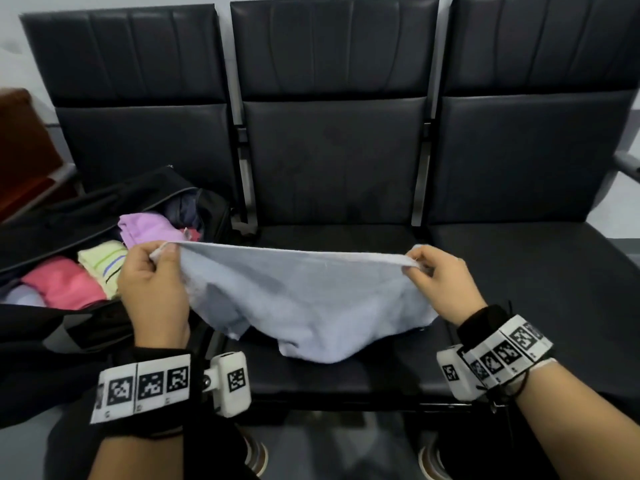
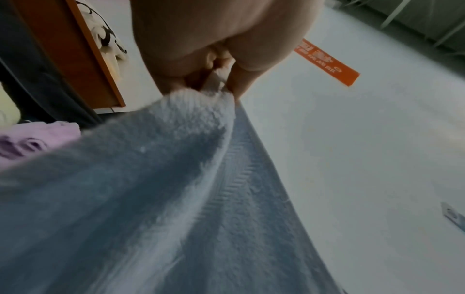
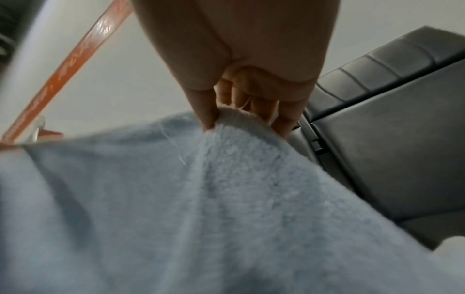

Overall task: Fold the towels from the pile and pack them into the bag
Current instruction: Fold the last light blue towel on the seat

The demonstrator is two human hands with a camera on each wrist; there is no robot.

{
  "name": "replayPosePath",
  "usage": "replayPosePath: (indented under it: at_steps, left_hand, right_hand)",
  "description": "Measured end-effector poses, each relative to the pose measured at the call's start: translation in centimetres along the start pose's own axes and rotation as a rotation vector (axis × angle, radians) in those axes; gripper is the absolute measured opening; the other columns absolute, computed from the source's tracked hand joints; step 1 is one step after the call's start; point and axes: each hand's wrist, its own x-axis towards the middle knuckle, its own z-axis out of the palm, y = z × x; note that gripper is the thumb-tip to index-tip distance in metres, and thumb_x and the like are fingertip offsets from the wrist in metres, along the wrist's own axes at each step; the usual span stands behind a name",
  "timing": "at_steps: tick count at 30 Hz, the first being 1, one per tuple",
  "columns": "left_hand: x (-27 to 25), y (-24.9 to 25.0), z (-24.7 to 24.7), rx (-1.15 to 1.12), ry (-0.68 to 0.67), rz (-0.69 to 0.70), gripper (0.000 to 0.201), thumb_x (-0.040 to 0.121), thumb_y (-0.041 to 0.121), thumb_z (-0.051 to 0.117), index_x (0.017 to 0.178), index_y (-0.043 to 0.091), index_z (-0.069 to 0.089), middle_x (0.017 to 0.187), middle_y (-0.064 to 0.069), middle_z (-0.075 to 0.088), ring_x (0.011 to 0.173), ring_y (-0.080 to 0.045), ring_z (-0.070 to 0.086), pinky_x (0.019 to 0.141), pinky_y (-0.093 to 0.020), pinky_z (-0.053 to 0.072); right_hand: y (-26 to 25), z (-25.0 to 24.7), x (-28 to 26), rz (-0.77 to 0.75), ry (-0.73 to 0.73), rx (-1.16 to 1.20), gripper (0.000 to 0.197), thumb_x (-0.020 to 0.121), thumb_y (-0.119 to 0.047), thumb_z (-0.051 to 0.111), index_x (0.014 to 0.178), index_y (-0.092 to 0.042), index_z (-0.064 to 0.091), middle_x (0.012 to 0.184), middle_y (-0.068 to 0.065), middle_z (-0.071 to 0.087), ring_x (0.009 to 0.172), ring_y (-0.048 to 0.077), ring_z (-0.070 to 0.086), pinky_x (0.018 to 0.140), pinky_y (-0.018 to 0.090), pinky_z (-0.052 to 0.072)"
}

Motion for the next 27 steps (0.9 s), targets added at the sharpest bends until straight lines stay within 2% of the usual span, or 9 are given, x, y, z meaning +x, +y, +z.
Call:
replayPosePath:
  at_steps: [2, 5, 6, 8, 10, 13, 16, 21, 27]
  left_hand:
    - [-0.8, -1.0, 0.6, 0.08, -0.082, -0.093, 0.006, 0.087, 0.024, 0.056, 0.084, 0.022, 0.06, 0.081, -0.005, 0.057, 0.076, -0.016, 0.05, 0.072, -0.034, 0.042]
    - [-2.8, -1.3, 2.4, 0.087, -0.271, -0.142, 0.019, 0.09, 0.003, 0.053, 0.093, 0.02, 0.062, 0.087, -0.007, 0.061, 0.079, -0.018, 0.052, 0.075, -0.034, 0.042]
    - [-3.6, -1.0, 3.1, 0.1, -0.345, -0.129, 0.026, 0.09, -0.003, 0.051, 0.095, 0.019, 0.063, 0.088, -0.004, 0.063, 0.078, -0.014, 0.053, 0.073, -0.03, 0.043]
    - [-5.1, 0.1, 4.6, 0.132, -0.509, -0.095, 0.033, 0.09, -0.009, 0.047, 0.094, 0.015, 0.069, 0.086, 0.001, 0.068, 0.072, -0.006, 0.056, 0.068, -0.021, 0.044]
    - [-6.4, 1.4, 6.0, 0.143, -0.669, -0.075, 0.037, 0.091, -0.012, 0.044, 0.091, 0.012, 0.073, 0.092, -0.001, 0.072, 0.081, -0.007, 0.063, 0.075, -0.02, 0.048]
    - [-7.7, 2.8, 7.5, 0.163, -0.874, 0.003, 0.03, 0.094, -0.004, 0.052, 0.104, 0.014, 0.074, 0.1, 0.004, 0.067, 0.093, -0.004, 0.063, 0.084, -0.014, 0.047]
    - [-8.4, 3.2, 8.5, 0.237, -1.032, 0.071, 0.019, 0.092, 0.017, 0.068, 0.111, 0.02, 0.074, 0.097, 0.01, 0.063, 0.09, -0.002, 0.062, 0.083, -0.016, 0.048]
    - [-8.7, 2.9, 8.9, 0.349, -0.994, 0.103, 0.007, 0.087, 0.022, 0.075, 0.086, 0.016, 0.073, 0.09, 0.007, 0.069, 0.089, -0.008, 0.064, 0.086, -0.031, 0.051]
    - [-8.0, 2.4, 8.0, 0.332, -0.792, 0.203, 0.015, 0.082, 0.01, 0.076, 0.073, 0.015, 0.065, 0.079, 0.007, 0.064, 0.08, -0.007, 0.061, 0.079, -0.024, 0.047]
  right_hand:
    - [-0.6, 0.5, 0.1, -0.001, -0.011, 0.055, 0.01, 0.092, -0.012, 0.065, 0.087, -0.02, 0.063, 0.075, -0.005, 0.067, 0.07, 0.002, 0.061, 0.064, 0.008, 0.042]
    - [-2.0, 1.9, 0.1, -0.016, -0.134, 0.15, 0.007, 0.093, -0.015, 0.065, 0.087, -0.016, 0.064, 0.08, 0.005, 0.067, 0.075, 0.019, 0.062, 0.07, 0.027, 0.048]
    - [-2.5, 2.2, 0.1, -0.026, -0.158, 0.171, 0.008, 0.092, -0.016, 0.067, 0.085, -0.017, 0.064, 0.079, 0.006, 0.067, 0.073, 0.018, 0.06, 0.07, 0.029, 0.048]
    - [-3.5, 2.8, 0.0, -0.064, -0.196, 0.194, 0.011, 0.088, -0.015, 0.072, 0.081, -0.02, 0.064, 0.076, 0.001, 0.065, 0.068, 0.007, 0.055, 0.066, 0.022, 0.045]
    - [-4.4, 3.2, -0.1, -0.103, -0.267, 0.216, 0.013, 0.084, -0.013, 0.073, 0.08, -0.022, 0.065, 0.075, -0.003, 0.066, 0.068, 0.0, 0.056, 0.066, 0.017, 0.044]
    - [-5.5, 3.4, -0.4, -0.129, -0.361, 0.249, 0.012, 0.082, -0.011, 0.073, 0.082, -0.021, 0.068, 0.077, -0.006, 0.068, 0.072, 0.002, 0.059, 0.069, 0.021, 0.047]
    - [-6.2, 3.2, -0.6, -0.122, -0.356, 0.282, 0.005, 0.083, -0.015, 0.074, 0.084, -0.019, 0.071, 0.083, 0.0, 0.071, 0.08, 0.018, 0.066, 0.076, 0.035, 0.052]
    - [-6.2, 2.3, -0.9, -0.09, -0.362, 0.264, 0.007, 0.081, -0.015, 0.076, 0.084, -0.019, 0.072, 0.084, 0.001, 0.072, 0.081, 0.021, 0.066, 0.076, 0.039, 0.053]
    - [-4.9, 0.9, -0.8, -0.039, -0.452, 0.248, 0.004, 0.086, -0.014, 0.076, 0.085, -0.011, 0.074, 0.08, 0.008, 0.072, 0.073, 0.009, 0.062, 0.073, 0.033, 0.052]
